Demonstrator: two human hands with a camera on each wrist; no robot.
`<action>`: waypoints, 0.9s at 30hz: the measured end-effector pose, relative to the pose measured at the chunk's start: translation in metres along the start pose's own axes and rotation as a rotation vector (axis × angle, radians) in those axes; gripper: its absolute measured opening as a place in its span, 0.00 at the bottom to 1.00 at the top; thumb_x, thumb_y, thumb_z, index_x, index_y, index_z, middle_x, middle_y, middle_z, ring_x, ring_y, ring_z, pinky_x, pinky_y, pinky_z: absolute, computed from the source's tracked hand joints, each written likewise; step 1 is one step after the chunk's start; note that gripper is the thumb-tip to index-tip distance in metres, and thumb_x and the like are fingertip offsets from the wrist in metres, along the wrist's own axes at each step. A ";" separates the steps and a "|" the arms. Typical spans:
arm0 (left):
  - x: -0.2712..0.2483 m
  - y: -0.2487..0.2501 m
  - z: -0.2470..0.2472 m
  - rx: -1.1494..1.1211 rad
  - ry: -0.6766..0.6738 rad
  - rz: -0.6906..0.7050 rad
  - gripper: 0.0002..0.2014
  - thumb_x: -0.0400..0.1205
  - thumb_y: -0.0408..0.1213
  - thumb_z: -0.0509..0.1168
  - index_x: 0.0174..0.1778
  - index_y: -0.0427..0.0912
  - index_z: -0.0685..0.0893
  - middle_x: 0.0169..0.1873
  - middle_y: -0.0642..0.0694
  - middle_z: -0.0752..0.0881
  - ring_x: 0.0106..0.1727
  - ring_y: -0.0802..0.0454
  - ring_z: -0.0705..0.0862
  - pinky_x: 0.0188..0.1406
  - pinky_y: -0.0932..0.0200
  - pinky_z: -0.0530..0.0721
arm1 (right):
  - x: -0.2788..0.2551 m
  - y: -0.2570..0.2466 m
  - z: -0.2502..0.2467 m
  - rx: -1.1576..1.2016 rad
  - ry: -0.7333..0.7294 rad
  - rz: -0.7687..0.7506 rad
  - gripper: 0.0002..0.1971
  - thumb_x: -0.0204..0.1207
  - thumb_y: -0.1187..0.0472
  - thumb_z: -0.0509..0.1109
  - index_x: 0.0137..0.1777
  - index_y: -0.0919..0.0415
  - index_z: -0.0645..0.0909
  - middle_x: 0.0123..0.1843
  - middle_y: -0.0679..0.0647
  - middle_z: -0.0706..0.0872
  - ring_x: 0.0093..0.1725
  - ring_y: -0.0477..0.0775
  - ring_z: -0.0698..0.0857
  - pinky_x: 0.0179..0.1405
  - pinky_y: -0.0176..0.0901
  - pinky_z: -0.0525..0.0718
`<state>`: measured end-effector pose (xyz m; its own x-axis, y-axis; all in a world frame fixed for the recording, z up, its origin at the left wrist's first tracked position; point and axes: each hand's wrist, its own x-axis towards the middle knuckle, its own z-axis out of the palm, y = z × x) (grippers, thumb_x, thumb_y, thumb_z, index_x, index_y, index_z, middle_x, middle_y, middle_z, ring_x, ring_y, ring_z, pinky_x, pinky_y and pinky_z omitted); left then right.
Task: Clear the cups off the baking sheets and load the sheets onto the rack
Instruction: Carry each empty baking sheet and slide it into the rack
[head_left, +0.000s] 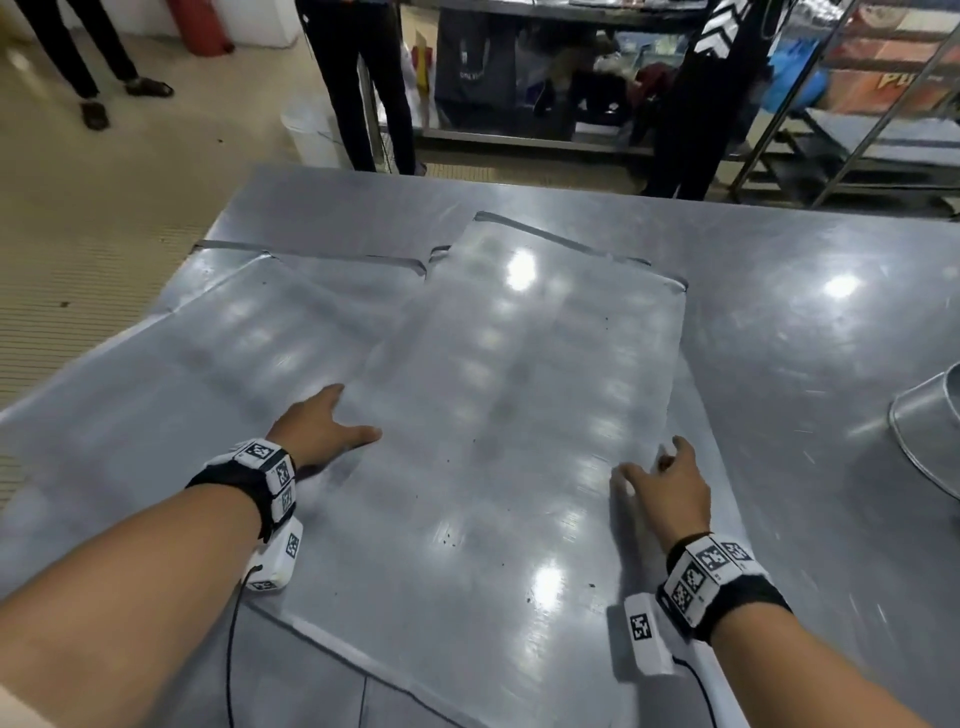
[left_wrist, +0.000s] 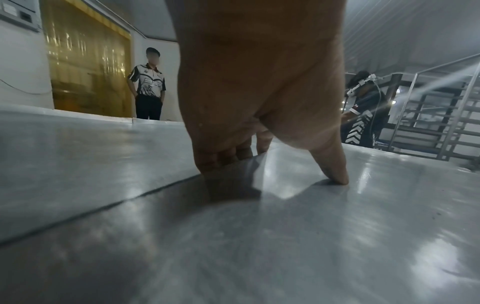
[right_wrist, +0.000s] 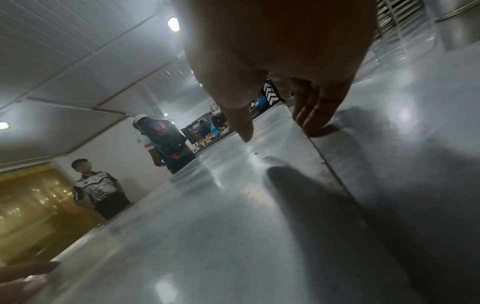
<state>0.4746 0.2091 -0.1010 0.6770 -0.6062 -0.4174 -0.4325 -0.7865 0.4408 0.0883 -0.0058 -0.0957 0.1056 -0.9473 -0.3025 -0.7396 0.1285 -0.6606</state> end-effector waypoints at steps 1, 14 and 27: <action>-0.007 0.000 0.001 0.018 -0.003 -0.006 0.53 0.69 0.68 0.75 0.87 0.51 0.61 0.82 0.43 0.72 0.78 0.41 0.75 0.72 0.49 0.77 | 0.002 0.001 -0.002 -0.011 -0.009 -0.001 0.41 0.76 0.52 0.76 0.86 0.54 0.59 0.80 0.61 0.75 0.77 0.65 0.76 0.73 0.58 0.77; -0.067 0.025 0.031 0.145 -0.139 -0.014 0.26 0.74 0.65 0.73 0.50 0.45 0.78 0.47 0.46 0.86 0.48 0.47 0.85 0.50 0.53 0.83 | 0.022 0.029 -0.052 -0.153 -0.028 0.014 0.39 0.72 0.55 0.78 0.82 0.62 0.66 0.75 0.68 0.77 0.73 0.71 0.78 0.66 0.57 0.78; -0.066 0.041 0.049 -0.029 0.003 0.006 0.28 0.76 0.57 0.76 0.61 0.43 0.75 0.56 0.46 0.81 0.56 0.45 0.81 0.53 0.53 0.78 | 0.049 0.038 -0.059 -0.004 -0.088 0.055 0.38 0.73 0.60 0.79 0.82 0.61 0.68 0.77 0.64 0.78 0.72 0.66 0.80 0.69 0.50 0.76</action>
<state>0.3826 0.2111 -0.0944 0.6764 -0.6106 -0.4120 -0.4196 -0.7791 0.4659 0.0262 -0.0648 -0.0950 0.1227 -0.9092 -0.3979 -0.7484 0.1786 -0.6388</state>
